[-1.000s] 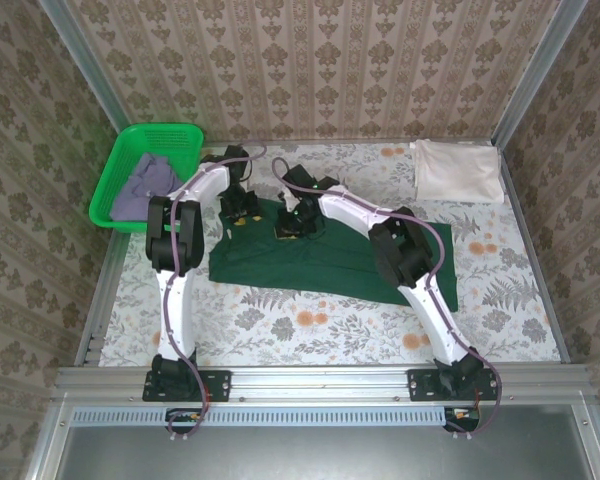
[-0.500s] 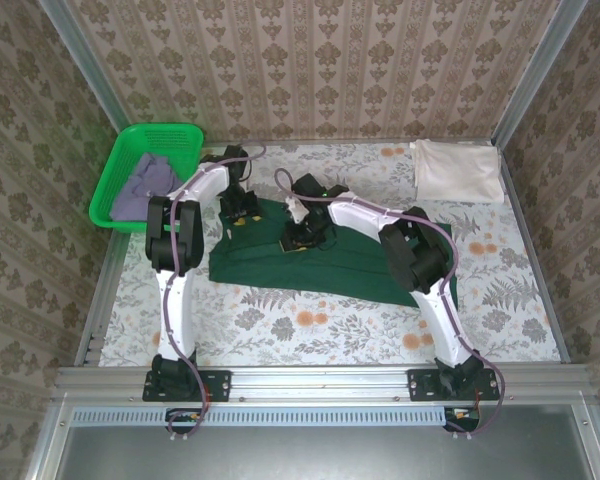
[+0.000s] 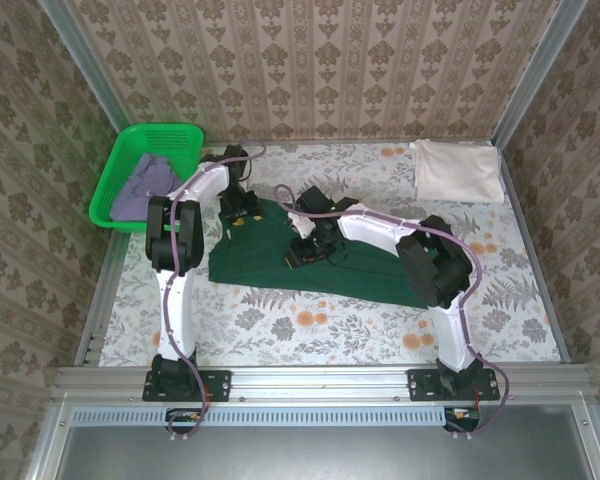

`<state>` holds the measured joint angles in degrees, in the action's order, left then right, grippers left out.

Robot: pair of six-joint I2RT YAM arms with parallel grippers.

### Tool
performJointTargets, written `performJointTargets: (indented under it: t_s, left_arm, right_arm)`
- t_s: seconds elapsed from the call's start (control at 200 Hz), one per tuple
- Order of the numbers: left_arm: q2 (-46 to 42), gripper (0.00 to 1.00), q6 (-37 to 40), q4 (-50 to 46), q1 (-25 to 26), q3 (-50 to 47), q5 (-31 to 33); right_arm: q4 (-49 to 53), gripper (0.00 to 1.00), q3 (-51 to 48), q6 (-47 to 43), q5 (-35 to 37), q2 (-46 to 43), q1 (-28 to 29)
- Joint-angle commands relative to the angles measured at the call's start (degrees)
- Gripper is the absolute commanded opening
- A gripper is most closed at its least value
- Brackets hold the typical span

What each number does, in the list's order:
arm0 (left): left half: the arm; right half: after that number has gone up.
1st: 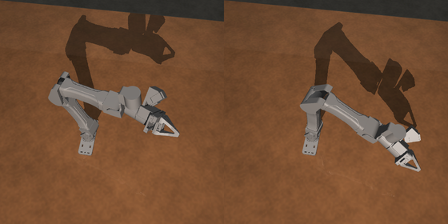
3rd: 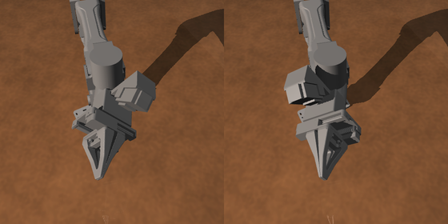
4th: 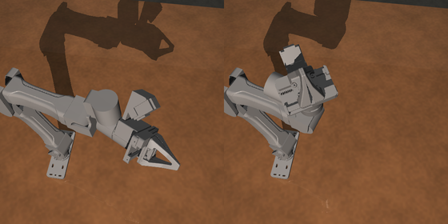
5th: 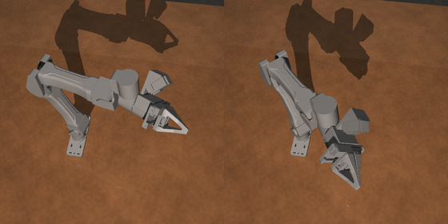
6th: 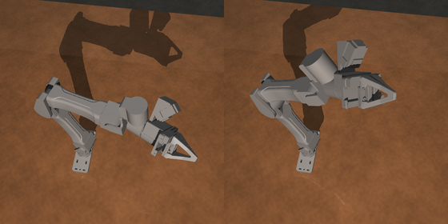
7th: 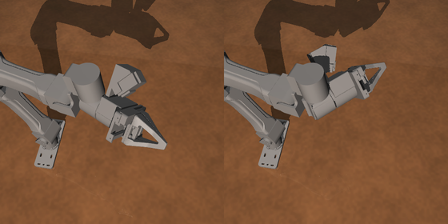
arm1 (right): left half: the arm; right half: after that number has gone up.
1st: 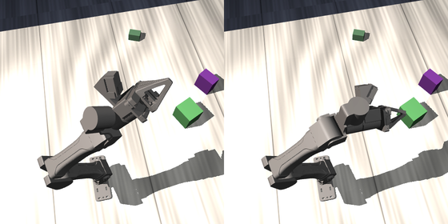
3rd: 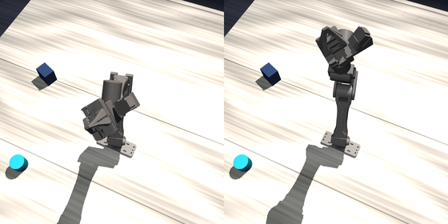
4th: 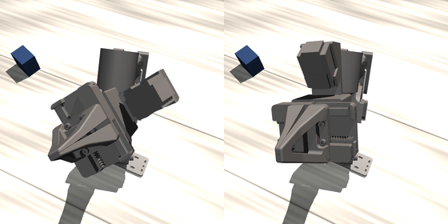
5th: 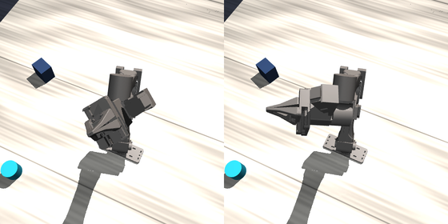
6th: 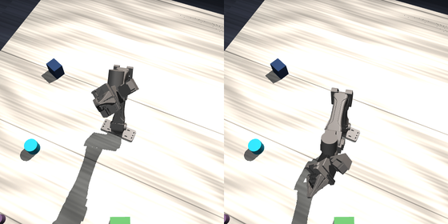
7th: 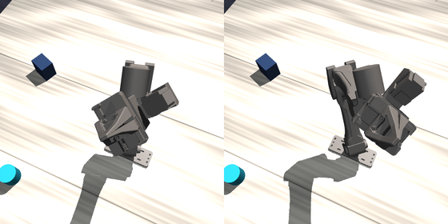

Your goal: Fold and stack the t-shirts

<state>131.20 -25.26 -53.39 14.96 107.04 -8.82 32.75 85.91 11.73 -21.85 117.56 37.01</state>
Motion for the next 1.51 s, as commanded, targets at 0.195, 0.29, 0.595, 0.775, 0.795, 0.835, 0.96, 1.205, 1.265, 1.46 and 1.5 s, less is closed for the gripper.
performJointTargets:
  t_s: [0.195,0.29,0.595,0.775,0.795,0.835,0.96,1.205,1.265,1.46,1.5]
  left_arm:
    - [-0.1,0.52,2.3,-3.8,0.3,2.7,2.9]
    - [-1.9,0.54,2.2,-4.2,1.0,3.6,4.3]
    - [-6.1,0.61,-9.3,-3.0,4.6,2.6,4.2]
    - [-2.8,0.61,-20.7,-3.1,6.4,4.4,4.7]
    - [-2.2,0.61,-22.1,-3.6,6.4,4.7,4.5]
    - [-1.1,0.61,-24.3,-3.6,6.4,5.2,4.0]
    - [3.6,0.61,-27.7,-4.3,6.4,8.9,5.4]
    - [18.0,0.61,-26.4,-8.8,6.7,24.9,3.1]
    - [22.4,0.61,-25.6,-9.5,6.5,30.9,0.5]
    - [30.4,0.61,-25.2,0.7,6.0,39.8,-7.7]
    - [30.9,0.62,-25.6,4.7,5.7,39.4,-9.2]
  right_arm:
    - [-12.4,0.46,-10.1,14.2,5.6,-11.8,-7.7]
    - [-12.9,0.5,-15.1,19.6,11.6,-16.8,-12.4]
    - [-2.4,0.52,-26.6,35.4,21.1,-23.9,-31.5]
    - [-0.7,0.53,-28.4,36.8,22.9,-23.2,-35.0]
    - [0.1,0.53,-28.5,37.7,22.7,-23.0,-35.3]
    - [0.9,0.53,-28.7,39.0,21.9,-22.3,-35.9]
    - [1.5,0.53,-29.2,40.2,19.8,-20.2,-36.3]
    - [0.3,0.53,-33.8,41.3,15.5,-19.9,-38.5]
    - [0.2,0.54,-34.8,41.5,15.3,-21.4,-38.5]
    - [3.3,0.53,-37.1,41.2,14.2,-23.8,-38.4]
    - [4.4,0.53,-37.8,41.7,14.4,-24.4,-38.1]
